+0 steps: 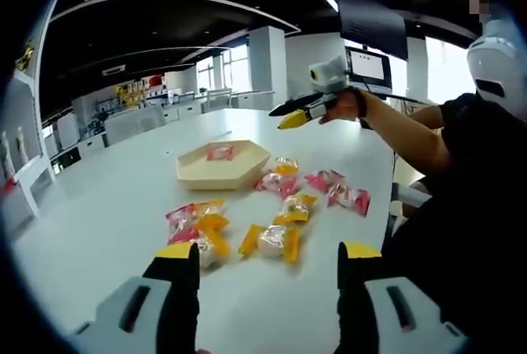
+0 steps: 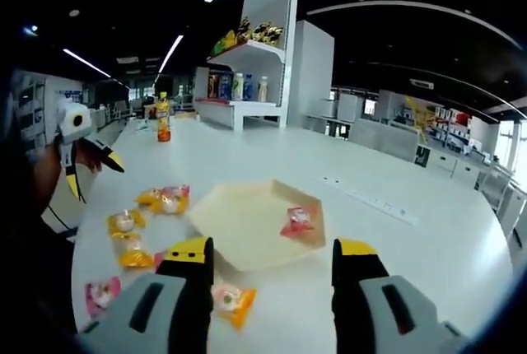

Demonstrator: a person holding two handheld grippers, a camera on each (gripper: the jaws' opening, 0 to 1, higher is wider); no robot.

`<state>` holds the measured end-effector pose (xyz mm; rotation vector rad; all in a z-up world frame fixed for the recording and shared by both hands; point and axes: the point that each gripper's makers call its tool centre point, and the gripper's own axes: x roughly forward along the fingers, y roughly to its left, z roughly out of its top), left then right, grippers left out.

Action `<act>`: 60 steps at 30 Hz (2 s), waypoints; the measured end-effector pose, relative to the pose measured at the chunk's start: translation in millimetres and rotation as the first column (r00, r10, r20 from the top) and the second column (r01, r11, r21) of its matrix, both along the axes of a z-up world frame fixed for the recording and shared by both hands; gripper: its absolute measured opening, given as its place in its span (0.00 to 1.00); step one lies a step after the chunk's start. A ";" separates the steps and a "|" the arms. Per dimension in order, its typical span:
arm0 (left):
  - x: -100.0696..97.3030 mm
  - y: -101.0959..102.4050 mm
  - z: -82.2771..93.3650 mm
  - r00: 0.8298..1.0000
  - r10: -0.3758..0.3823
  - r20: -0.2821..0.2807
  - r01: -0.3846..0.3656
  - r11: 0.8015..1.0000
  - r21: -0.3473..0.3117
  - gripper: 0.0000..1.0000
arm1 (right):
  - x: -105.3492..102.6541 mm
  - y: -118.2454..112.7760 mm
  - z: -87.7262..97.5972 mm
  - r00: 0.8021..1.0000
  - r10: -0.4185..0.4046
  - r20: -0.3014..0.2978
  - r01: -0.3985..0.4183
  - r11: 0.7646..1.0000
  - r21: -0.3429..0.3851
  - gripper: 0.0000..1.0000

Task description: Pick up the marshmallows scattered on the table and place them into the bowl on the table

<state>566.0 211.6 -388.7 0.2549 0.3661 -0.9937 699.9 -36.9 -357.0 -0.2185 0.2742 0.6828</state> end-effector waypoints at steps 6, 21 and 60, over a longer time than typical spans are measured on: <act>1.6 -2.9 1.5 1.000 -0.008 0.002 0.008 1.000 0.003 0.66 | -13.2 2.1 1.5 1.000 0.013 0.005 -0.013 1.000 -0.013 0.57; 0.0 -7.5 1.1 1.000 -0.020 0.002 0.020 1.000 0.011 0.66 | -36.0 -3.4 0.7 1.000 0.014 -0.008 -0.014 1.000 -0.010 0.56; -3.1 -8.7 4.7 1.000 -0.021 0.006 0.021 1.000 0.015 0.65 | -60.4 -12.2 -6.0 0.999 0.035 -0.011 -0.035 0.999 -0.025 0.55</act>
